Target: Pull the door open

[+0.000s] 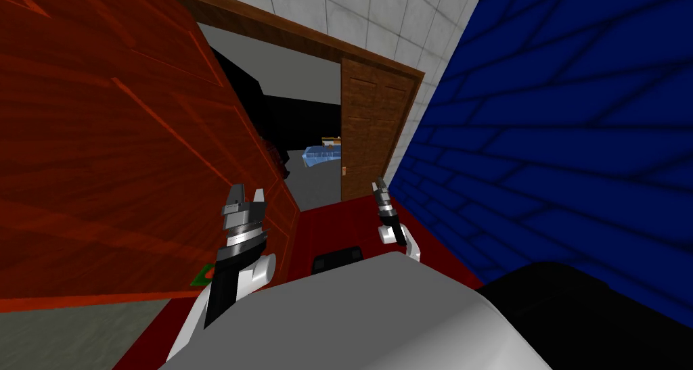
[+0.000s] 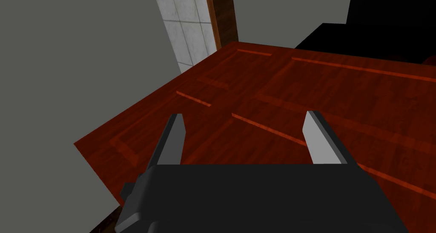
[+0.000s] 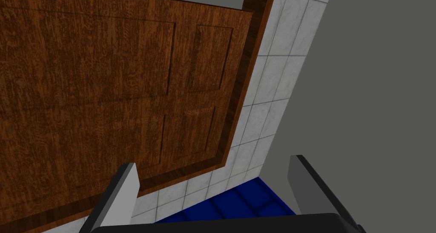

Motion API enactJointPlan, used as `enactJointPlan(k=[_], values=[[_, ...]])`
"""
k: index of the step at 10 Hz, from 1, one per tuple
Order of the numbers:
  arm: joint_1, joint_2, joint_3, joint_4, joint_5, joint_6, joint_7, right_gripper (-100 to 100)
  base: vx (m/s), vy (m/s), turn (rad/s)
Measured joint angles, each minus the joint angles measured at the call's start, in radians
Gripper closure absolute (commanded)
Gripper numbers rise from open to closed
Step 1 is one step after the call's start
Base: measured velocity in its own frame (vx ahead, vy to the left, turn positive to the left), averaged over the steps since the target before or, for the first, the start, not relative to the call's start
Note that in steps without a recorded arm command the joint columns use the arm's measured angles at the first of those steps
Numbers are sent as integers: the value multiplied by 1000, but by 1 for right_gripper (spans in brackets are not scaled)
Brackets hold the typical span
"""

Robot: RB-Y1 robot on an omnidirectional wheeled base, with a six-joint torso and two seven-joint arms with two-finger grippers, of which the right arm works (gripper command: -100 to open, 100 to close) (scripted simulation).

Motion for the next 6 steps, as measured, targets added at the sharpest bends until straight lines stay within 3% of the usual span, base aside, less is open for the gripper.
enactJointPlan(k=[6], values=[[-37, -26, -2, 136, 5, -43, -33, -100, 97, 20, -1]])
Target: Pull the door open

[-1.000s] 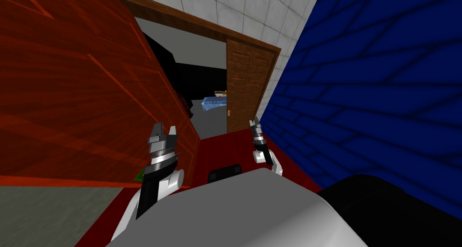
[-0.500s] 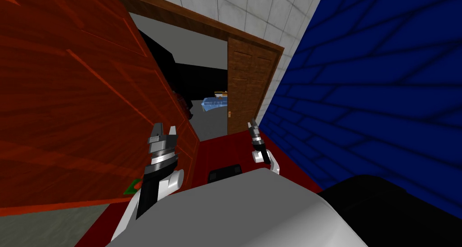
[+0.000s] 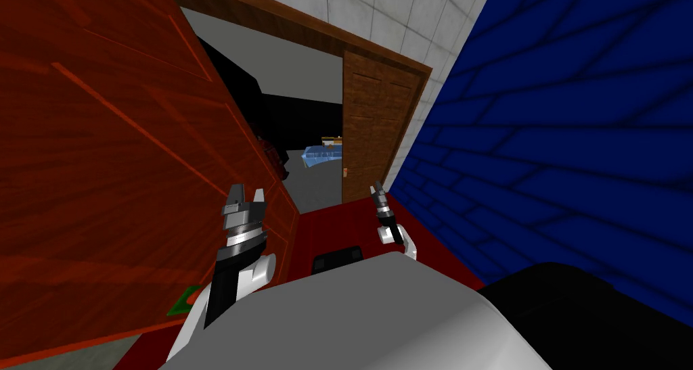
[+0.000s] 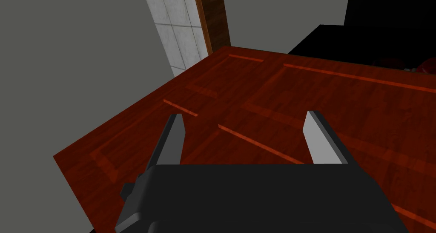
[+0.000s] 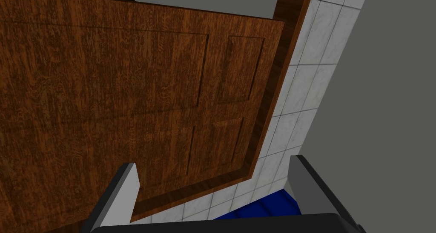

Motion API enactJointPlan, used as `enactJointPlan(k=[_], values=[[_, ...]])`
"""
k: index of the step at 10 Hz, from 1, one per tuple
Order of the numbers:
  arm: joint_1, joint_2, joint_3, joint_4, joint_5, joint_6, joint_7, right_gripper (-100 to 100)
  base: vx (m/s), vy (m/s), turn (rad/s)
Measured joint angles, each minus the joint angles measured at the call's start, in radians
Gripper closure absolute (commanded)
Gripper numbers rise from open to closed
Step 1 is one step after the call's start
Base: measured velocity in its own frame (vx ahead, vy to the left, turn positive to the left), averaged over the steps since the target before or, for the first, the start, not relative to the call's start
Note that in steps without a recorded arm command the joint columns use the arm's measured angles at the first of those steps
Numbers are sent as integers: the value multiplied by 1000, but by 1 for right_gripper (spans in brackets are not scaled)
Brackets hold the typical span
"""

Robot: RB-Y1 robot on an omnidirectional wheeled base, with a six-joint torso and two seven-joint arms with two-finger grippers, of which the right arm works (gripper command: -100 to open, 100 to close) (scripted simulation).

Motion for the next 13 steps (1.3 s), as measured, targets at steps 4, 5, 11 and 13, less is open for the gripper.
enactJointPlan(k=[4, 5, 11, 13], values=[[-15, -13, 4, 83, 6, -27, -20, -100, 101, 14, -2], [-26, -17, 3, 112, 7, -35, -25, -100, 101, 27, -2], [-66, -36, 6, 253, 16, -75, -56, -100, 101, 20, -2], [-81, -43, 6, 307, 18, -93, -67, -100, 95, 23, 0]])
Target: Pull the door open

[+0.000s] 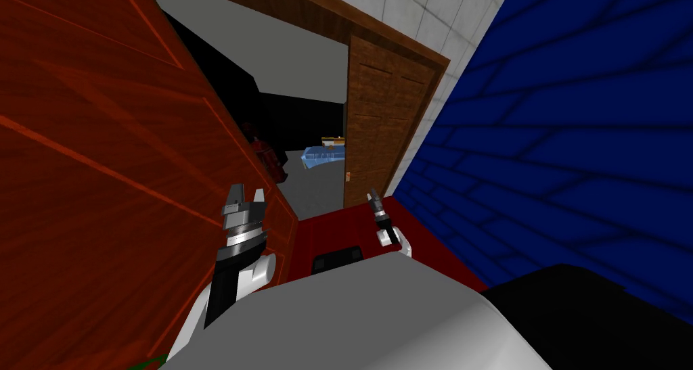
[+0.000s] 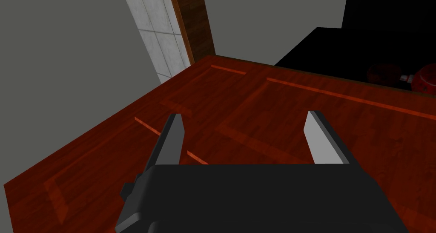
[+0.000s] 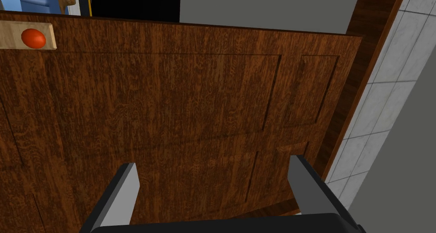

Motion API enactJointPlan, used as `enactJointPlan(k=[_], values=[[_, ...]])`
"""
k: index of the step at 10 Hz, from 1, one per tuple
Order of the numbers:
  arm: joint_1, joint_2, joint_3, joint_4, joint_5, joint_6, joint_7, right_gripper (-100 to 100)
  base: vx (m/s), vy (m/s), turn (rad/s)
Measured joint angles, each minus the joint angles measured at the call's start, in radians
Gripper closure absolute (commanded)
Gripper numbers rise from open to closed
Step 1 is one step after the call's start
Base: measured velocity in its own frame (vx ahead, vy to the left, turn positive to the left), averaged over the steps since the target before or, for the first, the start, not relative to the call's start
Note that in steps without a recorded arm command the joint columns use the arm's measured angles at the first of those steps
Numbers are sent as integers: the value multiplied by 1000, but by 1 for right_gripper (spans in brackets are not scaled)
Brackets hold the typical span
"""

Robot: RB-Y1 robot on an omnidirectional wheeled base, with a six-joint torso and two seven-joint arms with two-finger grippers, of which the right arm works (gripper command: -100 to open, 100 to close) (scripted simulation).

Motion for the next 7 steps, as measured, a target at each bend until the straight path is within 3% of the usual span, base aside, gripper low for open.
enactJointPlan(k=[7], values=[[-38, -27, 2, 158, 8, -48, -40, -100, 100, 18, -2]])
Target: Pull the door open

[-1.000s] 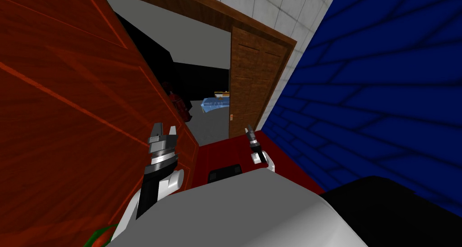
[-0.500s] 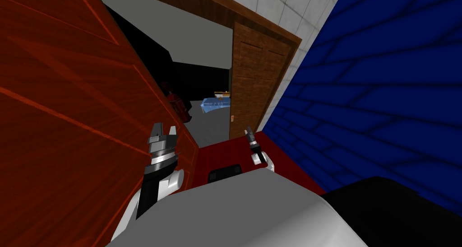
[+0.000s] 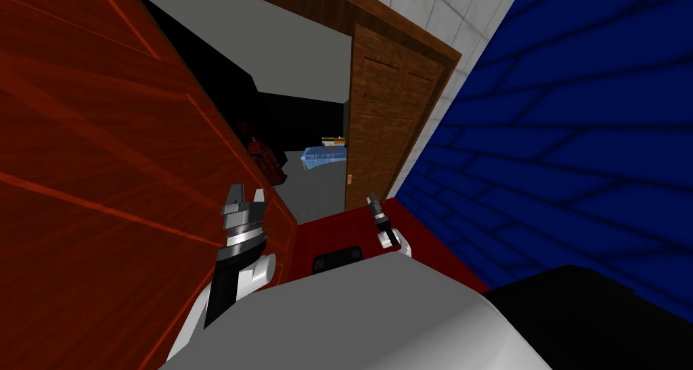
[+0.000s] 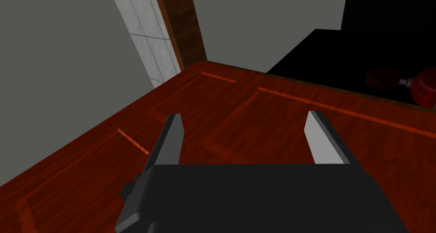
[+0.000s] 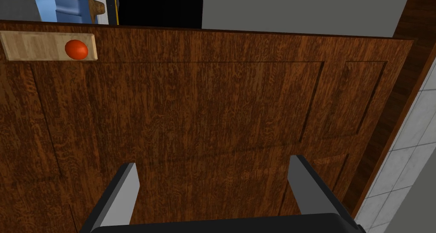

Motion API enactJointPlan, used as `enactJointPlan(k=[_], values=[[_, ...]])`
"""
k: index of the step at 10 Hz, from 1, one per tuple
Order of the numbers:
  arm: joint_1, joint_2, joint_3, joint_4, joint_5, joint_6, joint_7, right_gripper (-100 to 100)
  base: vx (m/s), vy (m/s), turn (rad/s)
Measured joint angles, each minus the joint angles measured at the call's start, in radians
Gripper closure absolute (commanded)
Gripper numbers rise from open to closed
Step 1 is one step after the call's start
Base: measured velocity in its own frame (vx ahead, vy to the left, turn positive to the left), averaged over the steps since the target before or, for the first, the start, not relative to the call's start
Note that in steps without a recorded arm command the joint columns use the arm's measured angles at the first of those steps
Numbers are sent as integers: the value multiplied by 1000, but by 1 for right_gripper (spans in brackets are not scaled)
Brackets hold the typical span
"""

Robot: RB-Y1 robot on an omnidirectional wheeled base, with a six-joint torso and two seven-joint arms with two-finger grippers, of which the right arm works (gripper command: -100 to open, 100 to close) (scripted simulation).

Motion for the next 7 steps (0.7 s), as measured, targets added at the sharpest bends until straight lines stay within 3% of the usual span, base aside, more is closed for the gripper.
enactJointPlan(k=[7], values=[[-35, -19, 4, 148, 10, -45, -35, -100, 100, 20, -2]])
